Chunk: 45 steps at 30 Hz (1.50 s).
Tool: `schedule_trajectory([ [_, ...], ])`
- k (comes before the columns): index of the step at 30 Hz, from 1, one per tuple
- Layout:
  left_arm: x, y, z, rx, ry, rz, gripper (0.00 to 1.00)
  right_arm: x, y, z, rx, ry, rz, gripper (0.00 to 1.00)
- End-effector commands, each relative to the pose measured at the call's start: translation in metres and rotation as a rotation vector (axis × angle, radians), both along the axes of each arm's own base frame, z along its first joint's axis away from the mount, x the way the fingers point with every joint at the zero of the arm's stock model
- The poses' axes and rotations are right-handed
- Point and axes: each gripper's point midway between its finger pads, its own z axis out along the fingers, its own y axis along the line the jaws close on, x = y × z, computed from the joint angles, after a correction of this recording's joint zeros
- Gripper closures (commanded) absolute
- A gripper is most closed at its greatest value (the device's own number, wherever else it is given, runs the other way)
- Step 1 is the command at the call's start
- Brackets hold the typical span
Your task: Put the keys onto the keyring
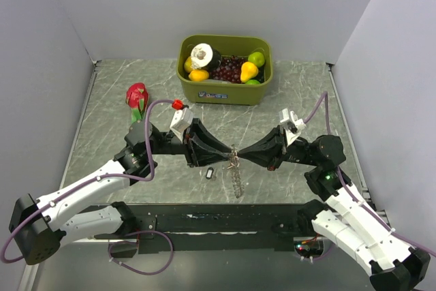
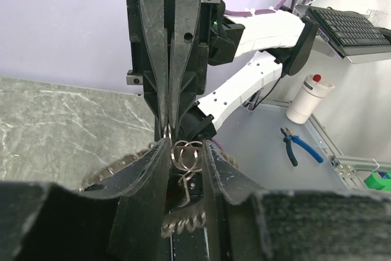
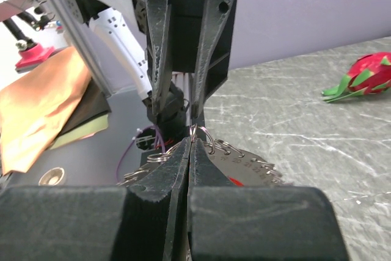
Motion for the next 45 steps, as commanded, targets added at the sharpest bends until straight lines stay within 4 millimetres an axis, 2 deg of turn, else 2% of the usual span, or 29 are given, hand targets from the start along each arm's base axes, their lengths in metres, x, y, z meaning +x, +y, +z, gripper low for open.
schedule_trajectory([
  [1, -0.004, 0.003, 0.009, -0.015, -0.001, 0.008, 0.68, 0.002, -0.003, 0.017, 0.051, -0.065, -0.043, 1.00],
  [5, -0.002, -0.001, -0.002, 0.014, 0.015, 0.014, 0.69, 0.001, -0.002, 0.017, 0.052, -0.063, -0.031, 1.00],
  [20, 0.017, -0.009, -0.024, 0.074, 0.019, 0.084, 0.70, -0.006, -0.004, 0.019, 0.053, -0.084, -0.015, 1.00],
  [45, 0.027, -0.006, -0.031, 0.076, 0.009, 0.124, 0.71, -0.016, -0.006, 0.023, 0.059, -0.117, 0.021, 1.00],
])
